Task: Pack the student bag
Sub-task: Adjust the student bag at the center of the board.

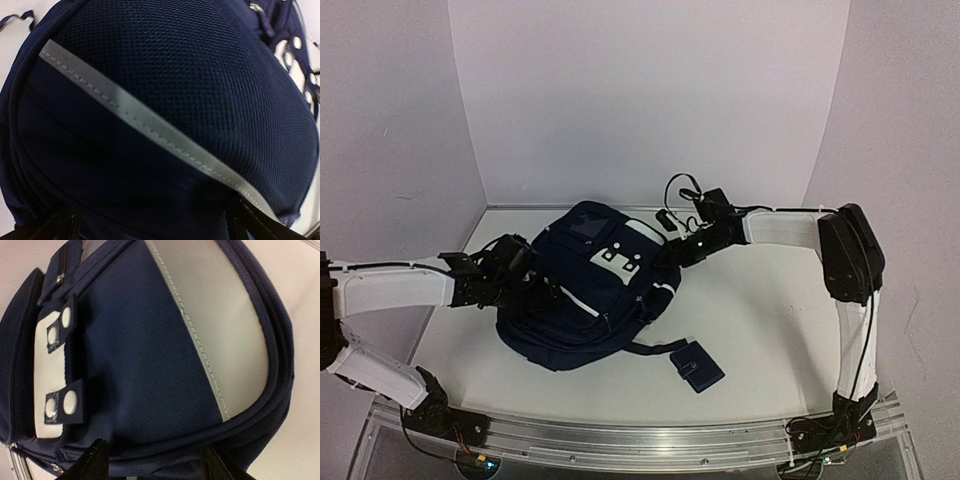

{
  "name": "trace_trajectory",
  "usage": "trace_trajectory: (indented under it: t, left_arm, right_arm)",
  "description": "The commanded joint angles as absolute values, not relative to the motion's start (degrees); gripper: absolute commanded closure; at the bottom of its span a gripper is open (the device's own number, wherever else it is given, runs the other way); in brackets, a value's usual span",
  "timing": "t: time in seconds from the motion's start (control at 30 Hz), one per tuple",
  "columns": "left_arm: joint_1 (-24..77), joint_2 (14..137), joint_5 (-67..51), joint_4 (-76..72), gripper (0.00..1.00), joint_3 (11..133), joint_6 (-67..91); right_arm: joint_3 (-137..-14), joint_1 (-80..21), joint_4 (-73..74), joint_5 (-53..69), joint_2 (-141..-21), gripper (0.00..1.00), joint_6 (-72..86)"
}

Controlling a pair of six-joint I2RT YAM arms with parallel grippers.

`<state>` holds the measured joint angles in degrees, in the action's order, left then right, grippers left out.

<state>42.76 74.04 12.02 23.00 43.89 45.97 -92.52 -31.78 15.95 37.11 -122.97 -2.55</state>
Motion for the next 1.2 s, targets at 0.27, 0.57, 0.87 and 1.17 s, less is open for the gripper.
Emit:
trace_trajectory:
  t: [0.27,0.57,0.87,1.17]
  left_arm:
    - [35.51,103.14,0.21,14.89,0.0,73.64,28.17]
    - [33.75,99.16,0.37,17.0,0.0,73.21,27.92]
    - [33.83,89.46,-4.24,14.3,0.0,62.81,33.05]
    - [34.27,90.43,-9.56,6.65,0.0,58.33,36.43]
  right_arm:
    - [-72.66,-41.64,21.34,44.25,-108.12,0.37,-3.82]
    - [-81.11,-36.18,28.1,43.14,-102.29,0.27,-4.92]
    - [-94.51,-24.99,29.67,28.23,-106.1,0.06,-3.53]
    - [-105.39,-17.61,30.85,23.42,-121.3,0.03,-1.8]
